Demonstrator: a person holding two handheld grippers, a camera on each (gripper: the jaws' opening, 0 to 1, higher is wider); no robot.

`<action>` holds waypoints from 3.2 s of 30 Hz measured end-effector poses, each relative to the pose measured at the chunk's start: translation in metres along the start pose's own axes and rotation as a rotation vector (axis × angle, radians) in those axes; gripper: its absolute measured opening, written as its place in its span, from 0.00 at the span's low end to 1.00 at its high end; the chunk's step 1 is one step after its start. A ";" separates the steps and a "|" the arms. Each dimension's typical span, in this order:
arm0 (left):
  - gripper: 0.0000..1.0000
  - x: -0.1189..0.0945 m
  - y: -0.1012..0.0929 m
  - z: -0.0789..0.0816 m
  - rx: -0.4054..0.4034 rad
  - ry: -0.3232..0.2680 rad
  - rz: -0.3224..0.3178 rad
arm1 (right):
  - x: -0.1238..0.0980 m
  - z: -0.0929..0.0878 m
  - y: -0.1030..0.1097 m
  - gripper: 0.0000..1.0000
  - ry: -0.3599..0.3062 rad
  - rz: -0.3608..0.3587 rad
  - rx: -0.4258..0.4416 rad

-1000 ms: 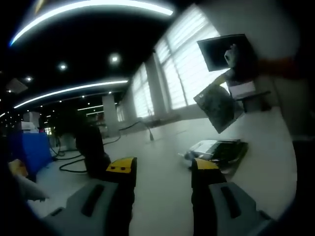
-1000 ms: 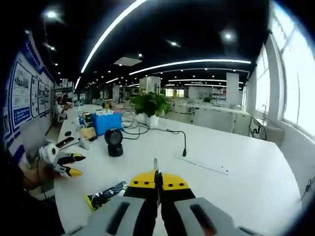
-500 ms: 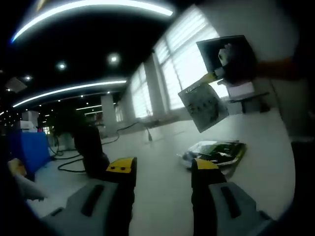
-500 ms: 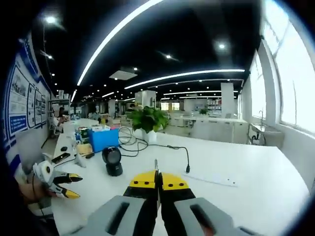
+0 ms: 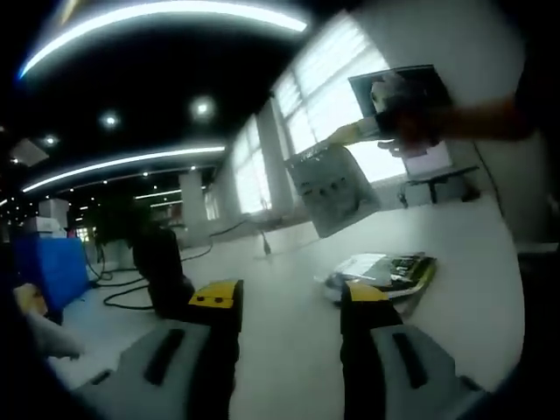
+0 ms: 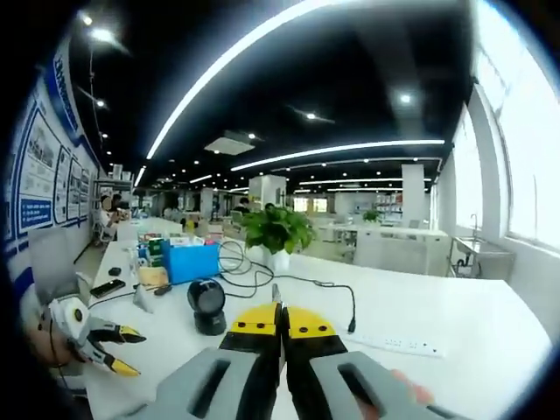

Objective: Clip sheet goods on table flip sheet goods clip sheet goods scan sheet goods put sheet goods back to table

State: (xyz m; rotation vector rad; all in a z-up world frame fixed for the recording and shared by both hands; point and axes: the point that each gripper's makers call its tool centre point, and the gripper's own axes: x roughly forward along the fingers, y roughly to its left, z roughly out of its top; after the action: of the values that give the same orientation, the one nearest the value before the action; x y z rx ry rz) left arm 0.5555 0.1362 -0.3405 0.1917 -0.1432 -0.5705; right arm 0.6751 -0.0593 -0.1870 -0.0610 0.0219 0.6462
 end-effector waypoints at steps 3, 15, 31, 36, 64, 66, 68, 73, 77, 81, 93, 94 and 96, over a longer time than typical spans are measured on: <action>0.37 0.000 0.002 0.000 -0.004 -0.005 0.000 | 0.008 0.002 -0.001 0.00 -0.009 -0.017 0.030; 0.37 0.001 0.006 -0.004 -0.002 0.019 0.030 | 0.027 0.014 -0.008 0.00 -0.109 -0.165 0.059; 0.36 0.003 0.005 -0.010 -0.010 0.039 0.022 | 0.060 0.015 -0.007 0.00 -0.142 -0.240 0.116; 0.36 0.003 0.005 -0.007 -0.006 0.030 0.019 | 0.064 0.014 -0.008 0.00 -0.153 -0.275 0.147; 0.36 0.001 0.004 -0.005 -0.017 0.015 0.016 | 0.121 0.001 0.018 0.00 -0.223 -0.327 0.120; 0.36 0.001 0.004 -0.005 -0.016 0.015 0.014 | 0.125 -0.001 0.019 0.00 -0.221 -0.328 0.120; 0.36 0.000 0.003 -0.005 -0.014 0.015 0.013 | 0.128 -0.005 0.019 0.00 -0.214 -0.330 0.122; 0.36 0.000 0.002 -0.005 -0.014 0.018 0.010 | 0.131 -0.006 0.024 0.00 -0.207 -0.311 0.120; 0.36 0.000 0.002 -0.006 -0.012 0.024 0.009 | 0.130 -0.003 0.025 0.00 -0.203 -0.298 0.106; 0.36 0.000 0.001 -0.006 -0.012 0.022 0.007 | 0.125 0.000 0.020 0.00 -0.192 -0.300 0.086; 0.35 -0.002 0.001 -0.004 -0.015 0.020 0.010 | 0.113 -0.003 -0.003 0.00 -0.133 -0.222 0.087; 0.35 -0.001 0.001 -0.004 -0.014 0.021 0.009 | 0.111 -0.003 -0.005 0.00 -0.132 -0.219 0.087; 0.35 -0.001 0.001 -0.005 -0.013 0.022 0.010 | 0.109 -0.003 -0.008 0.00 -0.128 -0.198 0.081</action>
State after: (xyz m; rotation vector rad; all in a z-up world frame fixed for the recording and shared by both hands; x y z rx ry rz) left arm 0.5566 0.1384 -0.3450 0.1846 -0.1187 -0.5587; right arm 0.7674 -0.0005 -0.1941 0.0555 -0.0805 0.4494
